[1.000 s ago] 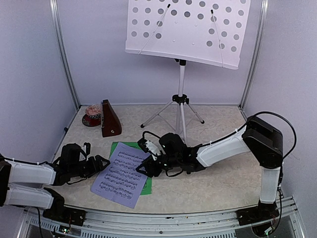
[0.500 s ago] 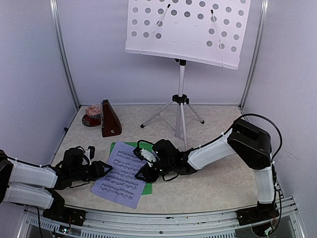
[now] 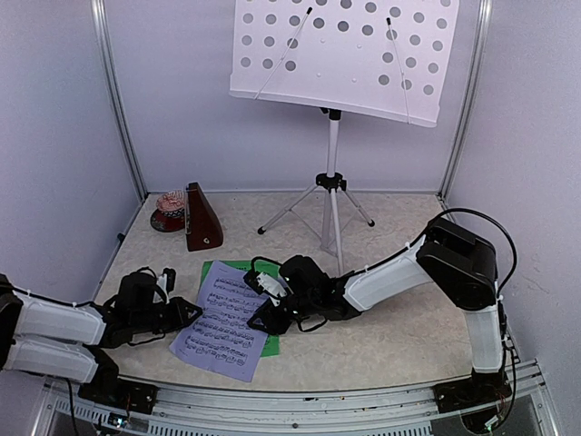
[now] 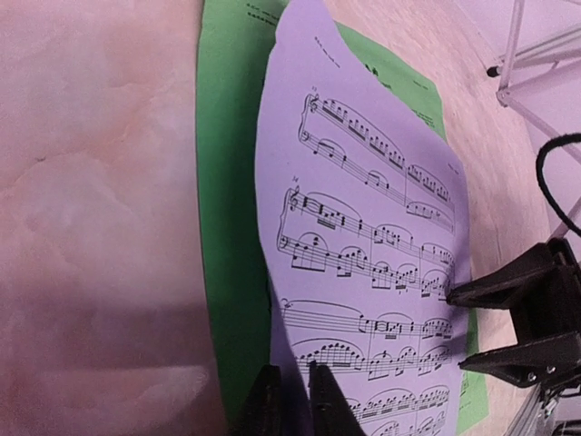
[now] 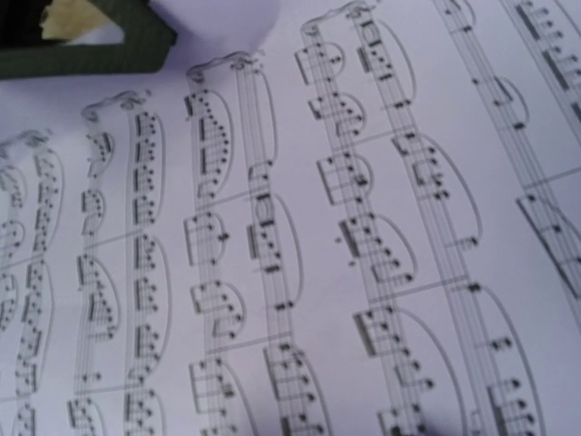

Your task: Set up the instrument practice props

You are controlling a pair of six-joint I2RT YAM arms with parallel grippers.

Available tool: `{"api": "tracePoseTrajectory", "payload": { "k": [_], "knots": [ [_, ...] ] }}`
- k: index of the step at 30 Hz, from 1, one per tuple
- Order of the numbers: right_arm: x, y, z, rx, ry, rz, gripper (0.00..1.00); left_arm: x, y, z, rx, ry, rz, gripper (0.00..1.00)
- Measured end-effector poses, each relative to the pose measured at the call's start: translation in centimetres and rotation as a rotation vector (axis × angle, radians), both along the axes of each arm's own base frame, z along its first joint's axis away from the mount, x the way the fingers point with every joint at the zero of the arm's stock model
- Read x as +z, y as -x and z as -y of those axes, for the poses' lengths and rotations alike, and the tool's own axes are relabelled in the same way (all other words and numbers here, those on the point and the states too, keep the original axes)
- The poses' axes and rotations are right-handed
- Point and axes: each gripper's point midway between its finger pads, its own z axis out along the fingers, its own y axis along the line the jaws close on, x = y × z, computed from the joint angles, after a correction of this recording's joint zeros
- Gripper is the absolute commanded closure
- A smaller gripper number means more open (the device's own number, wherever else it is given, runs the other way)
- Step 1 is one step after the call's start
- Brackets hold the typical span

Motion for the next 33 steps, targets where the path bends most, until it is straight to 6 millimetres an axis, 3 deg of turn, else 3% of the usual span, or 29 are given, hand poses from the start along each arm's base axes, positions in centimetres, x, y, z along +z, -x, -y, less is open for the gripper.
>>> {"api": "tracePoseTrajectory", "payload": {
  "k": [9, 15, 18, 22, 28, 33],
  "knots": [
    [0.0, 0.0, 0.0, 0.011, 0.005, 0.015, 0.52, 0.4, -1.1, -0.5, 0.031, -0.058, 0.011, 1.0],
    [0.6, 0.2, 0.6, 0.012, 0.023, 0.025, 0.34, 1.6, -1.2, -0.4, 0.009, -0.06, 0.059, 1.0],
    [2.1, 0.5, 1.5, 0.009, 0.01, 0.042, 0.24, 4.0, -1.6, -0.1, -0.017, -0.046, 0.158, 1.0],
    [5.7, 1.0, 3.1, -0.001, -0.057, 0.078, 0.14, 9.1, -1.9, 0.1, -0.036, -0.003, 0.338, 1.0],
    [11.8, 1.2, 4.9, -0.024, -0.221, 0.15, 0.09, 15.2, -1.1, 0.7, -0.067, 0.068, 0.531, 1.0],
    [13.5, 0.8, 6.4, -0.054, -0.31, 0.153, 0.06, 19.4, 0.9, 2.6, -0.156, 0.118, 0.637, 1.0]
  ]
}}
